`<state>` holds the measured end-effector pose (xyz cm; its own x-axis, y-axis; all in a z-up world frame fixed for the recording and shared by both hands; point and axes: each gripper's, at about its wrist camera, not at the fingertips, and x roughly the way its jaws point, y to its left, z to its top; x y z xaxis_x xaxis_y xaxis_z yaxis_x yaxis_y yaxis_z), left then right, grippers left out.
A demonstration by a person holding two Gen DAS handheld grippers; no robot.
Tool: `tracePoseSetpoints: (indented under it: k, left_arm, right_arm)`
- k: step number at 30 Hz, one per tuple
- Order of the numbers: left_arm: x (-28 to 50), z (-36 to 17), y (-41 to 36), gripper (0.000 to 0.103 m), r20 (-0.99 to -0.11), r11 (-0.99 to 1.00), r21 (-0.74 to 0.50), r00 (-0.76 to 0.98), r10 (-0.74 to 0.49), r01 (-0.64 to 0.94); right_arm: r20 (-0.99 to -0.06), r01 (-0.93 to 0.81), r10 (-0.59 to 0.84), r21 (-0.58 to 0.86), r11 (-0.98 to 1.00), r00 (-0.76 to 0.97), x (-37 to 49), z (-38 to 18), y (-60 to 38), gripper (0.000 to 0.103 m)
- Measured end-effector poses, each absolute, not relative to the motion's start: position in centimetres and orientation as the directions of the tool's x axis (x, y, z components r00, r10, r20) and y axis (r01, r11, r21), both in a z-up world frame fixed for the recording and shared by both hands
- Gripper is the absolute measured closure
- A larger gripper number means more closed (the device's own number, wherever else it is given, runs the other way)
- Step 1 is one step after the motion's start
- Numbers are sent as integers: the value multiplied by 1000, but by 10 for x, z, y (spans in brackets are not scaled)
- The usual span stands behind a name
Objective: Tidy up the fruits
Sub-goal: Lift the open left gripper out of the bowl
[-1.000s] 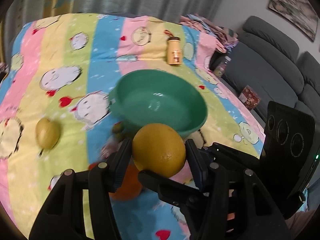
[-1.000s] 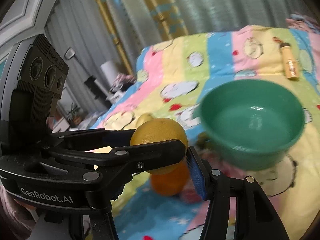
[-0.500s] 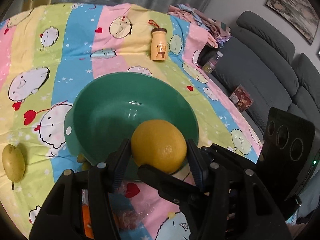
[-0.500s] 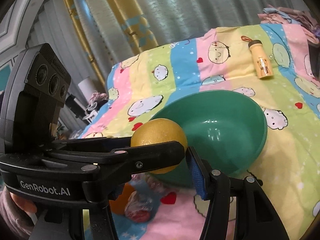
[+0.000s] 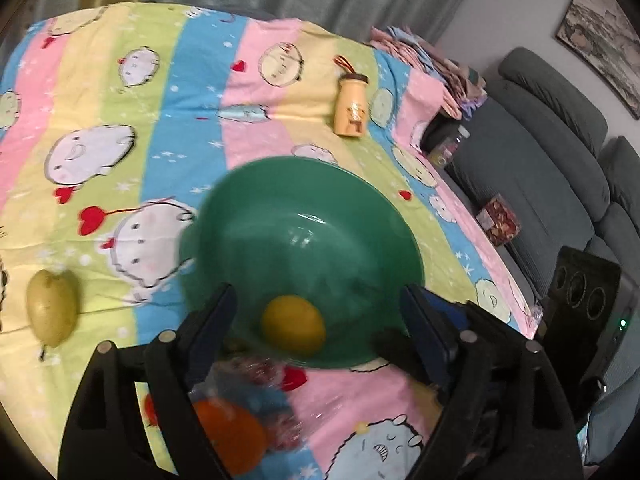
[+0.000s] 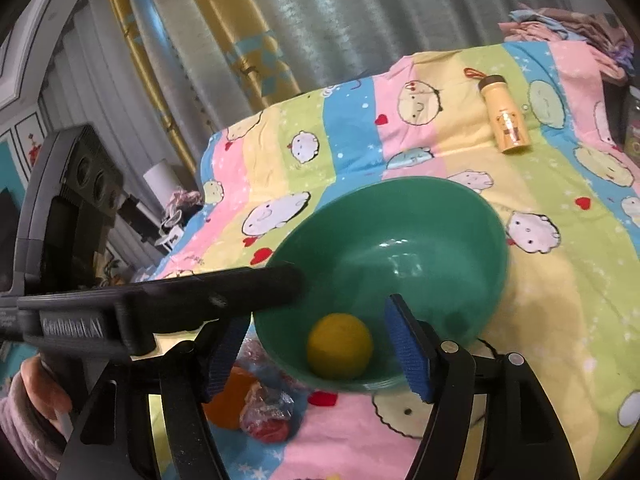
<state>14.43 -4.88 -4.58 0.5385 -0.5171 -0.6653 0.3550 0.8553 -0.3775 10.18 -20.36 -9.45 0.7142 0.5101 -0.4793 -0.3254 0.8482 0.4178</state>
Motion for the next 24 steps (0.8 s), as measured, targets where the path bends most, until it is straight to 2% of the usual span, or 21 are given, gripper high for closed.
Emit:
tracePoseSetpoints:
  k: [6,11,24]
  left_arm:
    - [120,-44,-4,16,-672,906,-331,608,-422,263]
    - [100,-55,29,16,-691,923,-340,617,-377,182]
    - [55,-81,56,16,-722,909,-406,576,-385,99]
  right_arm:
    - [-489,-309,496,414,856,718,83,-91,-217,33]
    - [-503,-314,497,406,858,707,71,-90,-217,33]
    - [-551,-437,578,379,816,601,38,-94,-179,33]
